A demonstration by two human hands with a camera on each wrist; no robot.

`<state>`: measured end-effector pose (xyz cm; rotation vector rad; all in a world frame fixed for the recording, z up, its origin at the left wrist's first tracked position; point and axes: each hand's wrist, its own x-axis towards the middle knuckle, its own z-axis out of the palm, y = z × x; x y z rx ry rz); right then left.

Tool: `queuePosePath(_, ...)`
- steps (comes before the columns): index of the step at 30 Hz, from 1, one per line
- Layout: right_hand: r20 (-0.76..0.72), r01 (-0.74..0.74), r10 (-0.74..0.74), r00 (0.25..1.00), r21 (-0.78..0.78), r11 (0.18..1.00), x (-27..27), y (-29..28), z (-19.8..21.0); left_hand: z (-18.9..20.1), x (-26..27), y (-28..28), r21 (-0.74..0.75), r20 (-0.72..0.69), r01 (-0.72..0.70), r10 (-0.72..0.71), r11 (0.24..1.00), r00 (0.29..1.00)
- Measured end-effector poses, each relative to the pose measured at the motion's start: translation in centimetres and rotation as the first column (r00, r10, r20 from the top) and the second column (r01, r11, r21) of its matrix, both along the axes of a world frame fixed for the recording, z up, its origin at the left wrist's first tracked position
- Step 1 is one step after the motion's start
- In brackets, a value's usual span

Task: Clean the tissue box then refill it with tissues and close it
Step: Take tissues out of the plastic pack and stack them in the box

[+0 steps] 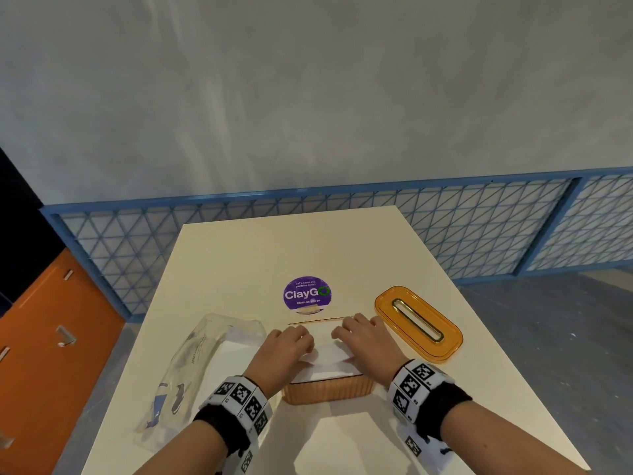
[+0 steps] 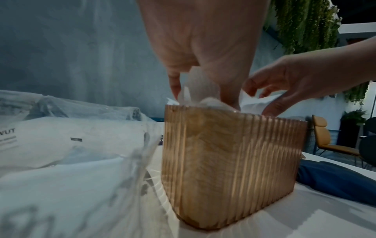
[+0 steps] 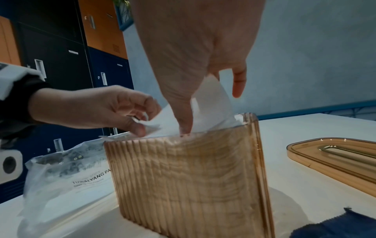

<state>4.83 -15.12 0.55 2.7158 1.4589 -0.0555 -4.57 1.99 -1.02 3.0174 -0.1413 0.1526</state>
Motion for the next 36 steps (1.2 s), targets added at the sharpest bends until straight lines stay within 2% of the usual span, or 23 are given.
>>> queuePosePath(2, -0.043, 0.013, -0.014, 0.999, -0.019, 1.000, 0.1, 0.0, 0.2, 0.0, -0.1, 0.6, -0.097, -0.150, -0.032, 0.017, 0.995, 0.989)
queuePosePath(4, -0.096, 0.016, -0.020, 0.995, -0.043, 0.999, 0.2, 0.0, 0.5, 0.3, 0.0, 1.1, -0.130, -0.218, -0.034, 0.005, 0.991, 0.976)
queuePosePath(8, -0.131, 0.020, -0.032, 0.991, -0.091, 0.996, 0.6, -0.1, 0.6, 0.2, 0.2, 1.4, -0.010, -0.285, 0.022, -0.024, 1.000, 0.958)
queuePosePath(11, -0.144, 0.022, -0.038, 0.989, -0.116, 0.993, 0.5, 0.0, 0.1, -0.2, 0.5, 0.9, 0.099, -0.269, 0.039, -0.011, 0.994, 0.963)
queuePosePath(13, -0.151, 0.036, -0.051, 0.987, -0.100, 0.994, 0.4, 0.1, 0.1, -0.2, 0.7, 0.6, 0.115, -0.266, 0.039, -0.007, 0.993, 0.964)
queuePosePath(17, -0.195, 0.100, -0.090, 0.977, 0.043, 0.994, 0.6, -0.1, 1.1, 0.6, 0.9, 0.8, -0.127, -0.254, -0.058, 0.024, 0.990, 0.967)
queuePosePath(19, -0.169, 0.099, -0.084, 0.982, 0.083, 0.992, 0.8, -0.1, 1.4, 0.7, 1.1, 0.8, -0.188, -0.215, -0.113, 0.071, 0.976, 0.974)
queuePosePath(23, -0.174, 0.158, -0.145, 0.974, 0.063, 0.985, 1.2, 0.5, 1.2, 0.3, 1.5, 0.7, -0.084, -0.136, -0.160, 0.148, 0.983, 0.980)
queuePosePath(26, -0.133, 0.154, -0.146, 0.980, 0.056, 0.986, 1.2, 0.7, 0.9, 0.7, 1.1, 0.6, -0.018, -0.020, -0.076, 0.076, 0.997, 0.997)
queuePosePath(28, -0.085, 0.118, -0.116, 0.990, 0.028, 0.993, 0.9, 0.4, 0.6, 0.4, 0.5, 0.5, 0.055, -0.027, -0.009, 0.010, 0.998, 1.000)
queuePosePath(33, -0.062, 0.052, -0.054, 0.997, -0.035, 0.998, 0.2, -0.7, -0.4, -1.7, -0.9, 0.3, 0.051, 0.007, 0.014, -0.015, 0.999, 1.000)
queuePosePath(36, -0.060, 0.040, -0.042, 0.997, -0.040, 0.998, 0.0, -1.0, -0.6, -1.4, -1.6, -0.1, 0.088, 0.051, -0.040, 0.035, 0.995, 0.998)
